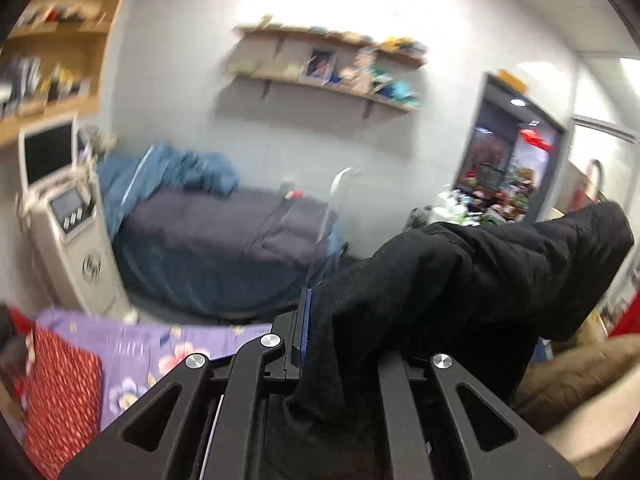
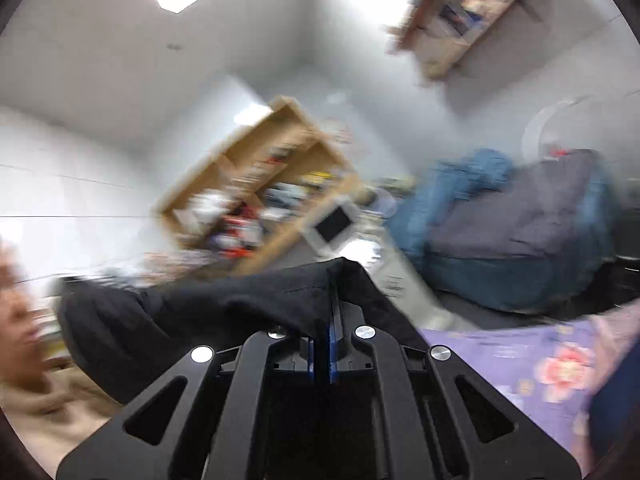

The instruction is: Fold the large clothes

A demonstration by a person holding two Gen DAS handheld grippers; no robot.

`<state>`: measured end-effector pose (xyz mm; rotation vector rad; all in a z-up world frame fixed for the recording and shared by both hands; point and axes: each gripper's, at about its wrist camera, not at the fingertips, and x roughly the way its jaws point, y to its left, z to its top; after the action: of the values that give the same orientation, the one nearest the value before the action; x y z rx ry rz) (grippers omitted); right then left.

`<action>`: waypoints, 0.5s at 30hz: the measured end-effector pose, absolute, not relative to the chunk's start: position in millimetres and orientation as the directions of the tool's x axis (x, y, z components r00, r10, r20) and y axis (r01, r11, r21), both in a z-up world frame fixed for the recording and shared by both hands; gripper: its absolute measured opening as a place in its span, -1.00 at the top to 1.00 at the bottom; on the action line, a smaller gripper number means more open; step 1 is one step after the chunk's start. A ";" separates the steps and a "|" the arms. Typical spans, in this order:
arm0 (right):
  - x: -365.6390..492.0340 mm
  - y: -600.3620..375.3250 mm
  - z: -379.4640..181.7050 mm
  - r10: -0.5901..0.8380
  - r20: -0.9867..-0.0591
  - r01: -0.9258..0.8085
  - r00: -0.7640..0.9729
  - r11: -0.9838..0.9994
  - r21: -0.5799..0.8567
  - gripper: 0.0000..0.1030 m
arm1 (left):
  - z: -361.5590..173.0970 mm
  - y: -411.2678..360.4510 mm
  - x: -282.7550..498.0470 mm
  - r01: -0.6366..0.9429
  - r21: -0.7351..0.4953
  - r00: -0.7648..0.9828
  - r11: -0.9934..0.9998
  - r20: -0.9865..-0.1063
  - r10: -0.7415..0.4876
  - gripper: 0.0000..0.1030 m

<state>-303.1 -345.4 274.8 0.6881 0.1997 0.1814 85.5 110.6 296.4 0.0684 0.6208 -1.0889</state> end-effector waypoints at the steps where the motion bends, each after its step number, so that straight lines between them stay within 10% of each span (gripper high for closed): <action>1: -275.6 -357.9 260.7 0.150 -0.238 0.039 0.960 0.768 0.640 0.84 | 278.9 96.1 106.4 0.817 -0.253 0.322 0.518 -0.544 -0.774 0.85; 3: -228.0 -378.3 224.7 0.021 -0.424 0.259 0.906 0.764 0.591 0.65 | 227.3 54.9 145.9 0.751 -0.163 0.396 0.640 -0.664 -0.634 0.76; 6: -173.5 -382.1 152.9 -0.167 -0.643 0.536 0.748 0.724 0.435 -0.54 | 134.6 13.6 179.1 0.647 -0.029 0.432 0.762 -0.810 -0.397 0.58; 7: -171.5 -377.4 138.5 -0.179 -0.637 0.547 0.750 0.709 0.445 -0.65 | 99.3 9.3 181.4 0.631 -0.058 0.382 0.774 -0.845 -0.375 0.25; 10: -169.3 -351.8 76.0 -0.150 -0.700 0.592 0.698 0.671 0.446 -0.66 | 31.6 19.1 162.3 0.589 -0.028 0.377 0.808 -0.874 -0.306 -0.47; 15: -199.2 -305.8 -24.5 0.019 -0.805 0.645 0.593 0.586 0.490 -0.66 | -42.5 62.2 128.6 0.535 -0.051 0.286 0.843 -0.928 -0.238 -0.64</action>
<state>-199.2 -305.8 -24.5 0.8816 0.8716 -0.4247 128.6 62.2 -42.5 0.2933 1.1729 -0.5268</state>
